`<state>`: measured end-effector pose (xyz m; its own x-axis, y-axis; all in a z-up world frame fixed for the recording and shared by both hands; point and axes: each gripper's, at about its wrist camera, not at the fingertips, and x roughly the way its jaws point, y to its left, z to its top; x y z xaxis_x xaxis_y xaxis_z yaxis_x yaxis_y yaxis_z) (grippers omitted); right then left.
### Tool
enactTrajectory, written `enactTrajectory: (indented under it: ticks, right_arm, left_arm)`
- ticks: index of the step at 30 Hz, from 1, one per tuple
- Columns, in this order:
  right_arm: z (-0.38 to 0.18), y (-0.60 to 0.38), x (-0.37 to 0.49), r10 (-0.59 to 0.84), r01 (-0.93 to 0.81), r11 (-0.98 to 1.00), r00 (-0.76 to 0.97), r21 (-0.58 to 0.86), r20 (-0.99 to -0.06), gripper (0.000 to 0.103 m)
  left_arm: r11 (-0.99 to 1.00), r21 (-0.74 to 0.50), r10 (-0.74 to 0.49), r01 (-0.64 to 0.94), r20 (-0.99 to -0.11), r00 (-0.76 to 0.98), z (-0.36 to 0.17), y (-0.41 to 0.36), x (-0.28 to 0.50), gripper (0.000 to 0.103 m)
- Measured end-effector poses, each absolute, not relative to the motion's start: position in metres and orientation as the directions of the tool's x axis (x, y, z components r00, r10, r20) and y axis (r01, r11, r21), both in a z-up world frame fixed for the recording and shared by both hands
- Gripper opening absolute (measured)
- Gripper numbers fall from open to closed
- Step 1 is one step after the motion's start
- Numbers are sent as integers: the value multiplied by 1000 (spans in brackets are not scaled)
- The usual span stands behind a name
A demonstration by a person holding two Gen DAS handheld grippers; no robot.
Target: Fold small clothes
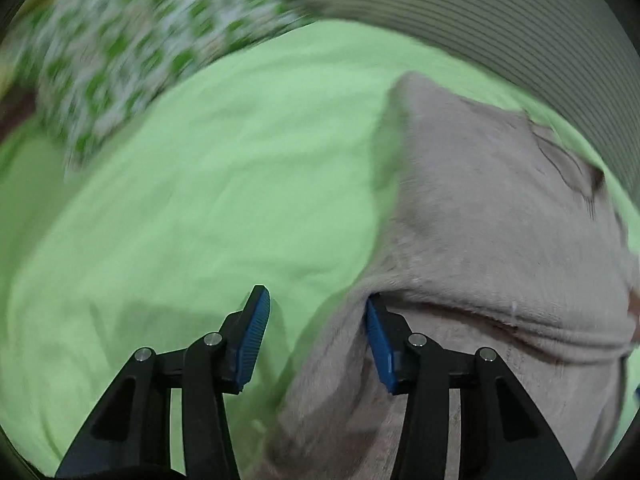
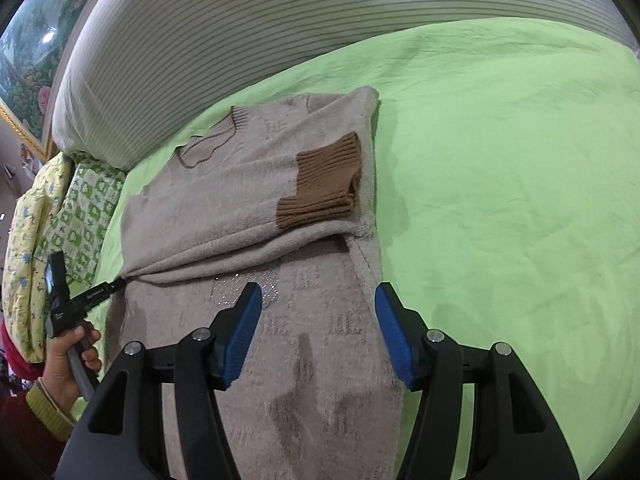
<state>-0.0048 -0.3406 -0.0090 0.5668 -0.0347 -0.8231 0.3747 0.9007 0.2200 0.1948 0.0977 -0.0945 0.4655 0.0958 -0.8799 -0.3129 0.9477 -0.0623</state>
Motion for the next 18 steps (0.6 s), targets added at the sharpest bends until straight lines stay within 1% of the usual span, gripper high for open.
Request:
enactTrajectory:
  ticks: [4,5,7,13,18]
  right_arm:
    - [-8,-344,-16,-31,385,892,572,235,-819,60]
    - [-8,-344,-19,-32,391,889,573,239,-819,60]
    - [-8,-343,-25,-34,403,881,576,248,-817,60]
    - [-7,-326,-29,-23,397,880,584,260,-812,60]
    - [-10,-294,10,41,296,917,598,268,-800,60]
  left_arm:
    - [910,-113,89,-398,-885,456,-96,113,180,48]
    - [905,-128,79,-406,-887,455,-96,116,179,48]
    - [912,-118,78,-393,-890,449,-93,114,180,48]
    - [977,19,124,-211,-860,496,-73,77,182,48]
    - [981,189,187,-52,-822,537,-71,39,193,49]
